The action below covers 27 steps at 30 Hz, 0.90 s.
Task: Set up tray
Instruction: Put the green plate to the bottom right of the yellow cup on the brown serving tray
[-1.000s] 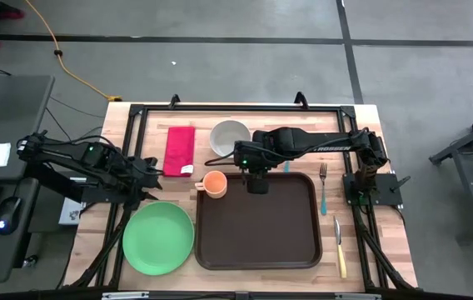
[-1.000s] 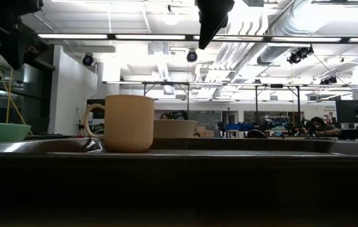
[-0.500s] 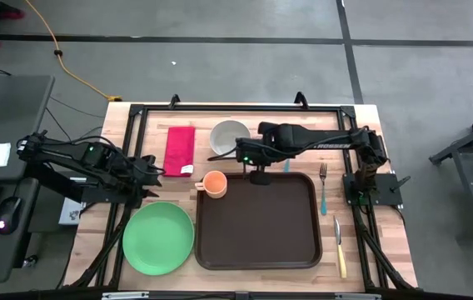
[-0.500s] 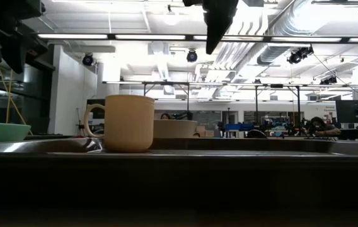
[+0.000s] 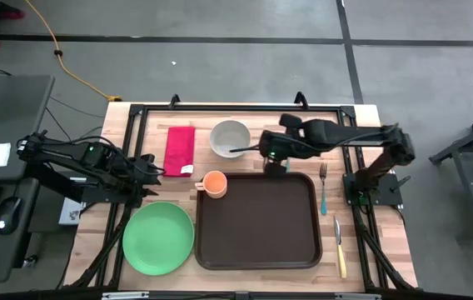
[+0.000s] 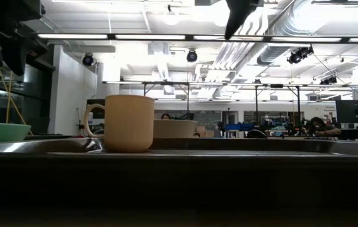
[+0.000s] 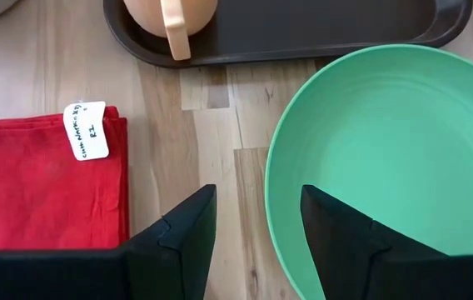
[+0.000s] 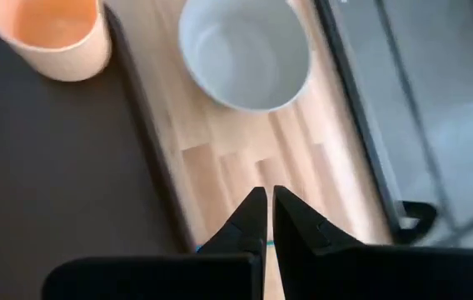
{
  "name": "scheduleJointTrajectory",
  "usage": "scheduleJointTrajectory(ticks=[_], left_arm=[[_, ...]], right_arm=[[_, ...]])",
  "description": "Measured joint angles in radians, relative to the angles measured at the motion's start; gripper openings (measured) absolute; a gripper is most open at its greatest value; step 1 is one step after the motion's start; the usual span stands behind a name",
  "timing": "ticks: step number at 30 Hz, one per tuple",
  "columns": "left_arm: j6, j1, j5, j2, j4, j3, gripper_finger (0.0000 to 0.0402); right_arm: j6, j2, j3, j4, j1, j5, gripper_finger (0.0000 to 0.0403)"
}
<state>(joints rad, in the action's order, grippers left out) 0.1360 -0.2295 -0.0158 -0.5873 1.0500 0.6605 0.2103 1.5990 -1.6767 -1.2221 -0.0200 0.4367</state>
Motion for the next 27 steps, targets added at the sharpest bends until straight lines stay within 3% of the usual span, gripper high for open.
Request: scheduleJointTrajectory(ticks=[14, 27], left_arm=[[0.026, 0.000, 0.000, 0.000, -0.003, 0.000, 0.0207], [0.054, 0.000, 0.014, 0.000, -0.003, 0.000, 0.0207]], right_arm=[[0.046, -0.452, 0.586, 0.463, -0.033, -0.108, 0.0000], [0.106, -0.690, 0.962, 0.804, -0.033, -0.127, 0.0000]])
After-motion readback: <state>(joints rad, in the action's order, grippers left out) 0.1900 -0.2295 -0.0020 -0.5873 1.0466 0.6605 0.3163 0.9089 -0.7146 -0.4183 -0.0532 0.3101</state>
